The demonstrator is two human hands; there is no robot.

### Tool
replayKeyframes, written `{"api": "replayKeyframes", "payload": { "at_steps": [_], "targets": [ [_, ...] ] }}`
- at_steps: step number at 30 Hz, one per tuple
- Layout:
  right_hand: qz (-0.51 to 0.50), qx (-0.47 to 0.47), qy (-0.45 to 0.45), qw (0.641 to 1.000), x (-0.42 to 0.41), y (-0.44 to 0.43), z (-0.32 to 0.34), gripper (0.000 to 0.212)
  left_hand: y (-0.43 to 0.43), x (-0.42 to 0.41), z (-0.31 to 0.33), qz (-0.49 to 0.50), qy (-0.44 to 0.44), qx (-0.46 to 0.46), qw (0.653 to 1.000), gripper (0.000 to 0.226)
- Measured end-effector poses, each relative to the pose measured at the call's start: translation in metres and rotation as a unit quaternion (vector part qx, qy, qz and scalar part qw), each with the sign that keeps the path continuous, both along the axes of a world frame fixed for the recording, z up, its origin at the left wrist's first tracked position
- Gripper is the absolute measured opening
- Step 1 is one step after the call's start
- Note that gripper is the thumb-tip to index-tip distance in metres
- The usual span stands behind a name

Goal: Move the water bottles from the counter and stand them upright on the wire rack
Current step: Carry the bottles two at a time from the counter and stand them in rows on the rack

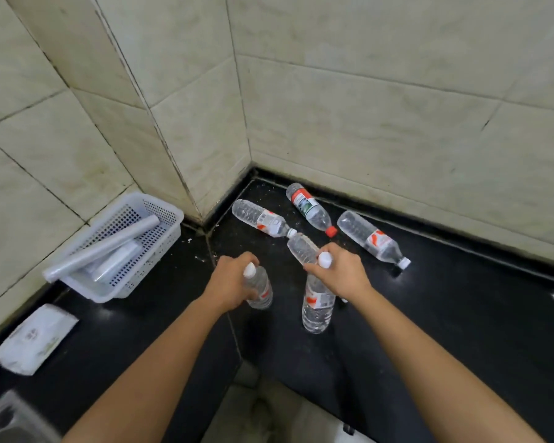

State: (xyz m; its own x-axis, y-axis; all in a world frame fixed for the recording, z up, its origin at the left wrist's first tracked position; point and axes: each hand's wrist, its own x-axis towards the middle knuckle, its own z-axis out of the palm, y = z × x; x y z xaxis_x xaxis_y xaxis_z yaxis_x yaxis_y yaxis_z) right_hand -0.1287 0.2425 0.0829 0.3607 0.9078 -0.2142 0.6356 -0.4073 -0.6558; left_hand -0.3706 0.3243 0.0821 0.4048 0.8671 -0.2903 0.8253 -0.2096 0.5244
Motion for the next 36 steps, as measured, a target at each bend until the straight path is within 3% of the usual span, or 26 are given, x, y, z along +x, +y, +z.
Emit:
{"api": "replayKeyframes", "payload": {
  "at_steps": [3, 8, 12, 15, 18, 22, 25, 30, 33, 36],
  "targets": [
    [0.023, -0.003, -0.016, 1.0, 0.002, -0.022, -0.011, 0.054, -0.011, 0.01, -0.007, 0.038, -0.075, -0.03, 0.996, 0.054],
    [-0.007, 0.016, 0.101, 0.995, -0.014, -0.041, -0.036, 0.08, -0.018, 0.014, -0.029, 0.102, -0.169, -0.035, 0.98, 0.067],
    [-0.053, 0.033, 0.089, 0.994, -0.038, -0.047, -0.055, 0.074, -0.009, 0.019, -0.043, 0.109, -0.197, 0.001, 0.974, 0.064],
    [-0.117, 0.051, 0.143, 0.981, -0.034, -0.04, -0.053, 0.078, 0.004, 0.023, -0.039, 0.116, -0.232, -0.031, 0.965, 0.063],
    [-0.221, 0.088, 0.234, 0.943, -0.015, -0.043, -0.041, 0.071, 0.021, 0.031, -0.029, 0.116, -0.277, -0.088, 0.95, 0.066],
    [-0.296, 0.21, 0.335, 0.87, 0.013, -0.061, -0.005, 0.043, 0.034, 0.063, -0.007, 0.041, -0.345, -0.145, 0.926, 0.05],
    [-0.301, 0.284, 0.407, 0.814, 0.033, -0.083, 0.034, 0.037, 0.024, 0.107, 0.024, -0.013, -0.378, -0.173, 0.91, 0.038],
    [-0.389, 0.377, 0.449, 0.711, 0.06, -0.143, 0.1, 0.036, -0.033, 0.184, 0.082, -0.068, -0.443, -0.192, 0.873, 0.009],
    [-0.41, 0.42, 0.43, 0.686, 0.07, -0.202, 0.135, 0.029, -0.088, 0.224, 0.113, -0.11, -0.482, -0.256, 0.83, 0.003],
    [-0.424, 0.443, 0.367, 0.7, 0.081, -0.276, 0.158, 0.034, -0.158, 0.256, 0.139, -0.184, -0.493, -0.312, 0.791, 0.014]
  ]
}}
